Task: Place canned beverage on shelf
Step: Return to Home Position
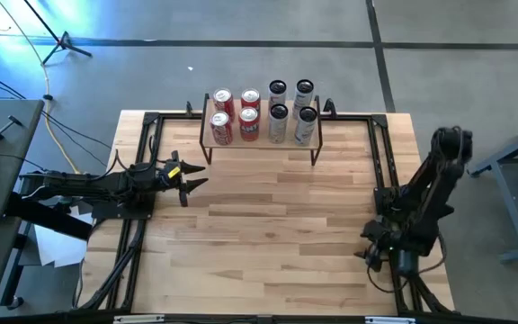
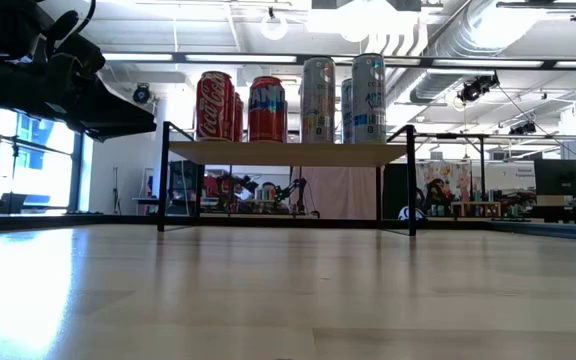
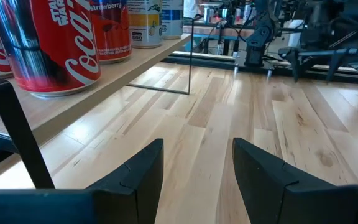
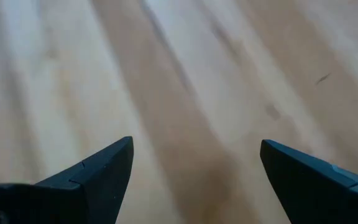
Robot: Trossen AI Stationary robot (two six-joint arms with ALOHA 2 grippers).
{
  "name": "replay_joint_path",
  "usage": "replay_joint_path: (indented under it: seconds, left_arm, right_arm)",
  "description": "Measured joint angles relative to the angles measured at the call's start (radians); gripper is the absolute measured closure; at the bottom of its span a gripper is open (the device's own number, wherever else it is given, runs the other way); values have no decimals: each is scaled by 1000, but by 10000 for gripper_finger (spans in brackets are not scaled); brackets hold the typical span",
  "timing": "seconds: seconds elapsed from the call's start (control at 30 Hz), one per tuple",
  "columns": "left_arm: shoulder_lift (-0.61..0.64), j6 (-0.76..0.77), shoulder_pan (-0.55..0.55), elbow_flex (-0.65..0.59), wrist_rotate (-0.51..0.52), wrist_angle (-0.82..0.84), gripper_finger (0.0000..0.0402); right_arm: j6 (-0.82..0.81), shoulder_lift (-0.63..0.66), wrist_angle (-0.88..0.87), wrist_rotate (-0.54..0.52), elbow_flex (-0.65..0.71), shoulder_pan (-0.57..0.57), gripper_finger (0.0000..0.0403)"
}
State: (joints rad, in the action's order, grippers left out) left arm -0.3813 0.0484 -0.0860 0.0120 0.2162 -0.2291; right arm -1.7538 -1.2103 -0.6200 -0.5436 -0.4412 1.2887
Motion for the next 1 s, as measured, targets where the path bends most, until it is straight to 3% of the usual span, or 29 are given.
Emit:
replay_joint_path:
  seconds: [0.27,0.5,0.8,1.0]
  left_arm:
    - [0,0,0,0,0,0,231]
    - [0,0,0,0,0,0,231]
    - [0,1,0,0,0,0,231]
    - [0,1,0,1,0,0,231]
  right_arm:
    - [0,381,-2,156,0,-69,64]
    - [-52,660,-55,199,-1,-158,64]
    - [-302,852,-53,252,-1,-247,64]
    - [-442,931,159,259,-1,-302,64]
